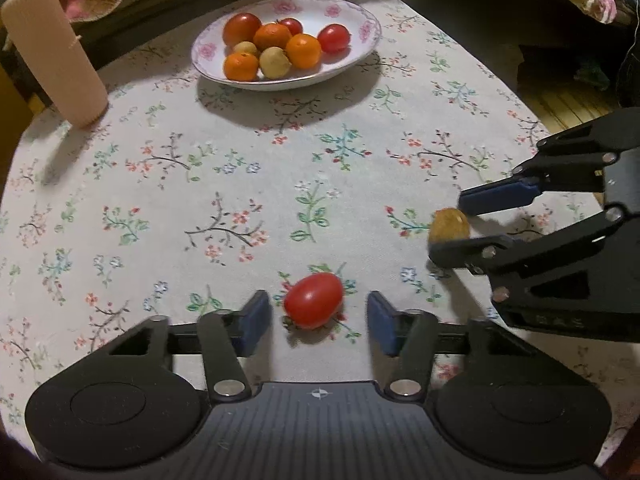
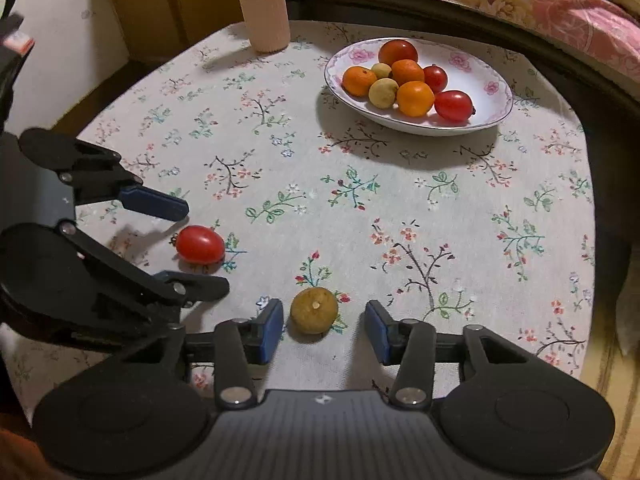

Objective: Organize fruits
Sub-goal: 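Carry the red tomato with the left tool while the right tool carries the tan fruit to the plate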

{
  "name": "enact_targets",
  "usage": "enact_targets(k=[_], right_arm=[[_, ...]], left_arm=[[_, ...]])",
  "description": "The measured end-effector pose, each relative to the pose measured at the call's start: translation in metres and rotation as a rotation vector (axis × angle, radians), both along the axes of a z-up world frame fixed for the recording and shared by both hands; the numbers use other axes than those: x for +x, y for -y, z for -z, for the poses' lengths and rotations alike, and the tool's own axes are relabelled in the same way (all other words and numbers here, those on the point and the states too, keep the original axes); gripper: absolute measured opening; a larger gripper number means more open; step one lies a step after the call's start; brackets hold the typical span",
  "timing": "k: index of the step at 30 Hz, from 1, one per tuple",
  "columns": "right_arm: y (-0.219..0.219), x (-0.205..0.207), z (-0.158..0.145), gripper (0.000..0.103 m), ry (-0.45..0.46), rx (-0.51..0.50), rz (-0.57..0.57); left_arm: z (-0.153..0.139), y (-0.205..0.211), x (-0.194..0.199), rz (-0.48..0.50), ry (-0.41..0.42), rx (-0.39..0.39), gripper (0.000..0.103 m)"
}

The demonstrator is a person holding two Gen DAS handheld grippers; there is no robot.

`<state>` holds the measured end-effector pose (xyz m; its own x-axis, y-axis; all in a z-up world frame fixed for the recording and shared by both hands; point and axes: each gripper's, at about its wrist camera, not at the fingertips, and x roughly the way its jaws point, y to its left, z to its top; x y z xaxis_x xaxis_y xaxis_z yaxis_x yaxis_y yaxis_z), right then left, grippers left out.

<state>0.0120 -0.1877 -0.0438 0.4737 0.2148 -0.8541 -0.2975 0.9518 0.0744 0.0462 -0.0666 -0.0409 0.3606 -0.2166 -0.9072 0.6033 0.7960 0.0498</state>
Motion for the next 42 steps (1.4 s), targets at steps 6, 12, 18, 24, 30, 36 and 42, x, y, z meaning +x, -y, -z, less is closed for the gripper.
enact_targets(k=[6, 12, 18, 24, 30, 36, 42], right_arm=[[0.009, -0.002, -0.001, 0.027, 0.000, 0.022, 0.031], [0.007, 0.000, -0.002, 0.027, -0.006, 0.016, 0.050], [0.006, -0.001, -0.005, 0.027, 0.001, 0.002, 0.088], [0.007, 0.000, -0.018, 0.027, 0.023, 0.024, 0.133], [0.009, 0.008, -0.033, 0.027, 0.051, 0.028, 0.157], [0.016, 0.021, -0.043, 0.027, 0.061, 0.059, 0.182], [0.023, 0.043, -0.053, 0.027, 0.068, 0.074, 0.209]], left_arm=[[-0.002, 0.004, -0.001, -0.008, -0.003, 0.023, 0.038], [-0.002, 0.003, -0.001, -0.022, 0.003, 0.009, 0.037], [-0.007, 0.001, -0.001, -0.038, 0.019, -0.016, 0.037], [-0.019, 0.002, 0.005, -0.061, 0.044, -0.065, 0.037], [-0.031, 0.008, 0.011, -0.068, 0.065, -0.103, 0.037], [-0.044, 0.016, 0.029, -0.084, 0.096, -0.132, 0.037], [-0.061, 0.026, 0.059, -0.105, 0.139, -0.160, 0.037]])
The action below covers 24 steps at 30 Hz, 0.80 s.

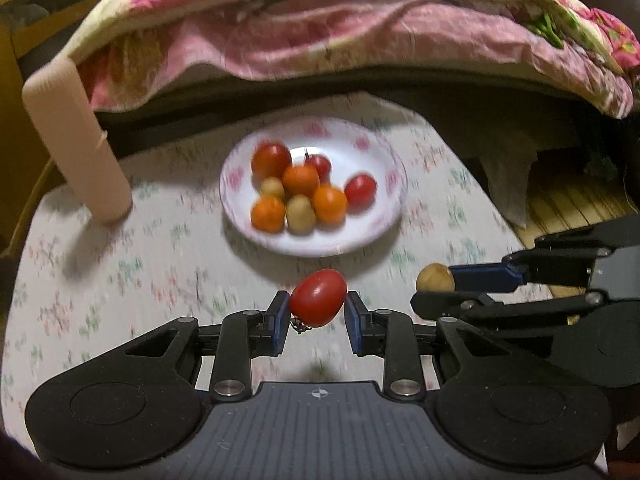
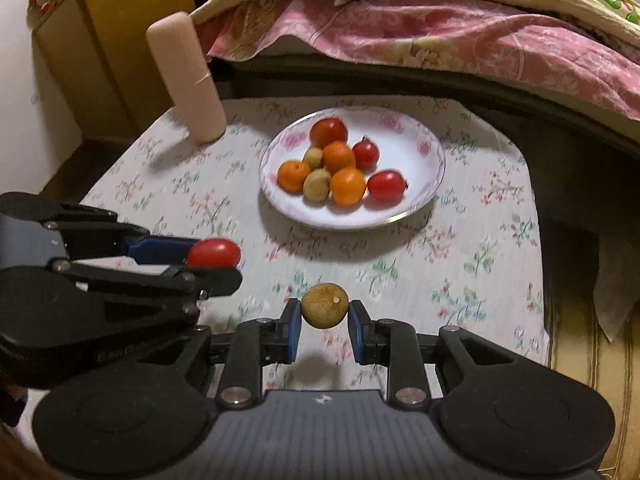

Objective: Organize fruits
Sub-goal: 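Carry the red tomato with the left tool while the right tool carries the tan fruit to the plate, then open both tools to drop the red tomato and tan fruit onto the plate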

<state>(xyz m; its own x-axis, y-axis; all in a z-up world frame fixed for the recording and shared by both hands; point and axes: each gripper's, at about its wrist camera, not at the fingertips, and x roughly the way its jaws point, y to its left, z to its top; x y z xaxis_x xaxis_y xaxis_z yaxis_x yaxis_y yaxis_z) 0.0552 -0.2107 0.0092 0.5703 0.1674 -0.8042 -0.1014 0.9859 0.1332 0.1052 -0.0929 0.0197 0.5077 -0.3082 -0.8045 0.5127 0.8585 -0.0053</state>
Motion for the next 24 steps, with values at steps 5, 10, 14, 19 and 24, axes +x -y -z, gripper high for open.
enact_targets(k=[5, 10, 14, 19, 24], right_arm=[[0.010, 0.023, -0.007, 0.027, 0.015, 0.025, 0.018], [0.018, 0.048, -0.006, 0.027, 0.012, 0.039, 0.030], [0.021, 0.064, -0.002, 0.027, 0.013, 0.032, 0.035], [0.026, 0.081, 0.003, 0.027, 0.015, 0.018, 0.038], [0.033, 0.096, 0.006, 0.027, 0.023, 0.007, 0.050]], left_arm=[[-0.001, 0.006, 0.021, -0.012, 0.005, -0.011, 0.035], [0.005, 0.010, 0.043, -0.036, -0.016, -0.028, 0.035], [0.008, 0.013, 0.058, -0.053, -0.031, -0.042, 0.035], [0.013, 0.020, 0.071, -0.066, -0.029, -0.035, 0.035], [0.015, 0.024, 0.084, -0.082, -0.025, -0.035, 0.036]])
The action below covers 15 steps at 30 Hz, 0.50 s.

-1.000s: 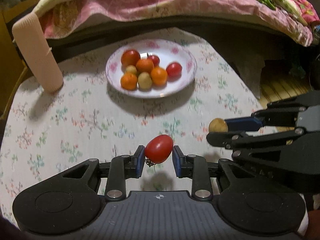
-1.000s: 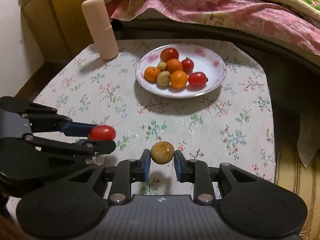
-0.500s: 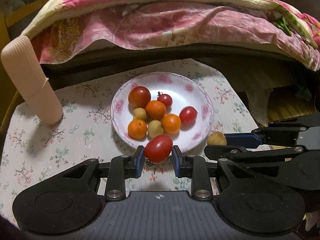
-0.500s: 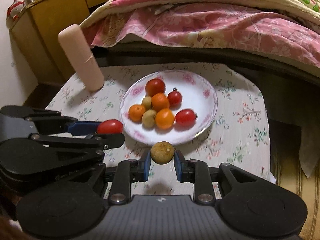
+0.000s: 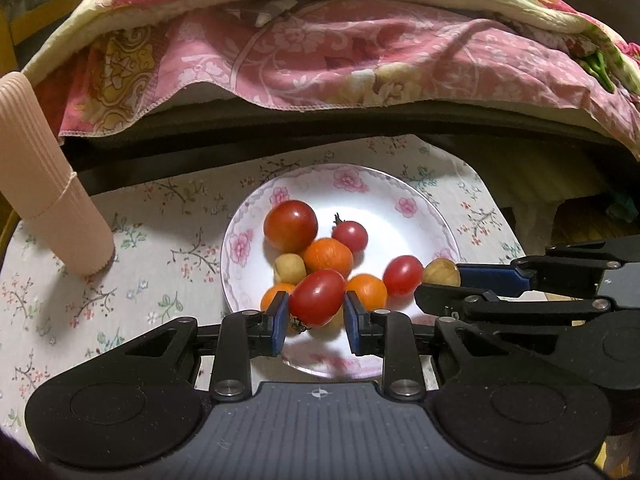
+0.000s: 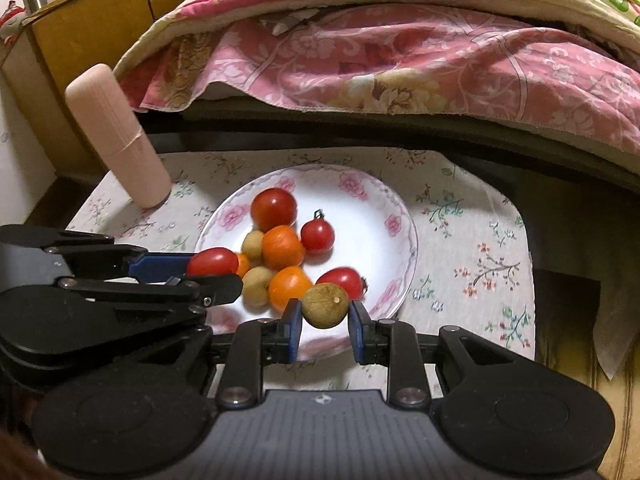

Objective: Organize fruits
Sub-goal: 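Open both tools to drop the red tomato and tan fruit onto the plate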

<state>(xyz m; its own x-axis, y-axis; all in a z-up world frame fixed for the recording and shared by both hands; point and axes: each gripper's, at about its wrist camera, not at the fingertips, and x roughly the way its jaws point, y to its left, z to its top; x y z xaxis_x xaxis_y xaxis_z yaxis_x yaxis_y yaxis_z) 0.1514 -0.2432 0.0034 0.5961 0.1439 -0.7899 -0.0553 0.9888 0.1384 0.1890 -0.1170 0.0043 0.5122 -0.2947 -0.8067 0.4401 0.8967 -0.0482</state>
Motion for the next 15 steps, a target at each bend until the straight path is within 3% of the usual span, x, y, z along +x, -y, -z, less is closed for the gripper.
enact_targets(k=[15], right_arm=[[0.002, 0.030, 0.015, 0.027, 0.007, -0.017, 0.016]], left_arm=[[0.010, -0.004, 0.018, -0.045, -0.026, -0.014, 0.040]])
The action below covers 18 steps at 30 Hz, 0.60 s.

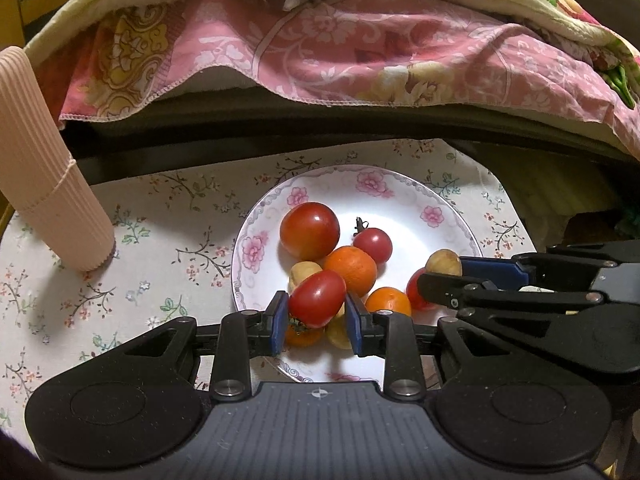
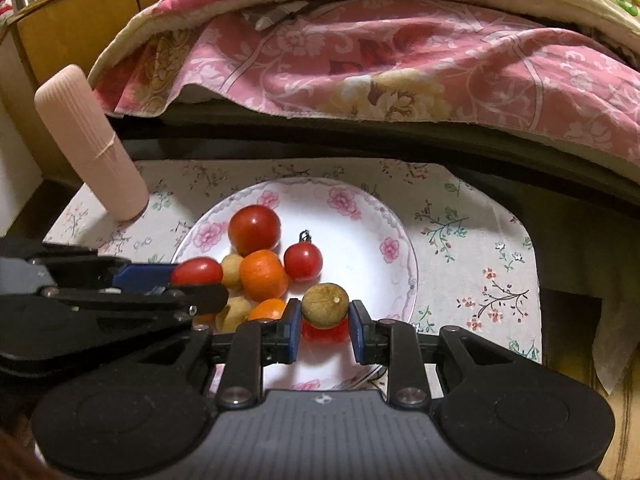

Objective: Organize fruits
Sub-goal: 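Open both tools to drop the red tomato and tan fruit onto the plate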

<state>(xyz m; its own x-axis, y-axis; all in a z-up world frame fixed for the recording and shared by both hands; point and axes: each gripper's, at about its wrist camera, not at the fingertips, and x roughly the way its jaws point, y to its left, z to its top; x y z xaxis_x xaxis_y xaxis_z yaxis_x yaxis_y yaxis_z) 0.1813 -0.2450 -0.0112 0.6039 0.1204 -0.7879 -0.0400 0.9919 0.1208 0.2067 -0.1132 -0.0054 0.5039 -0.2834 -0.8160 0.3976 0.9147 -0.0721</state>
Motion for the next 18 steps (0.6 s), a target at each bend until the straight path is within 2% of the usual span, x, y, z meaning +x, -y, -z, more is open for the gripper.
enact_targets(k=[8, 18], right_arm=[[0.006, 0.001, 0.000, 0.027, 0.001, 0.029, 0.030], [0.010, 0.001, -0.002, 0.030, 0.015, 0.068, 0.048]], left_arm=[[-0.004, -0.003, 0.000, -0.008, 0.008, -0.009, 0.055], [-0.012, -0.010, 0.000, -0.035, 0.032, -0.010, 0.067]])
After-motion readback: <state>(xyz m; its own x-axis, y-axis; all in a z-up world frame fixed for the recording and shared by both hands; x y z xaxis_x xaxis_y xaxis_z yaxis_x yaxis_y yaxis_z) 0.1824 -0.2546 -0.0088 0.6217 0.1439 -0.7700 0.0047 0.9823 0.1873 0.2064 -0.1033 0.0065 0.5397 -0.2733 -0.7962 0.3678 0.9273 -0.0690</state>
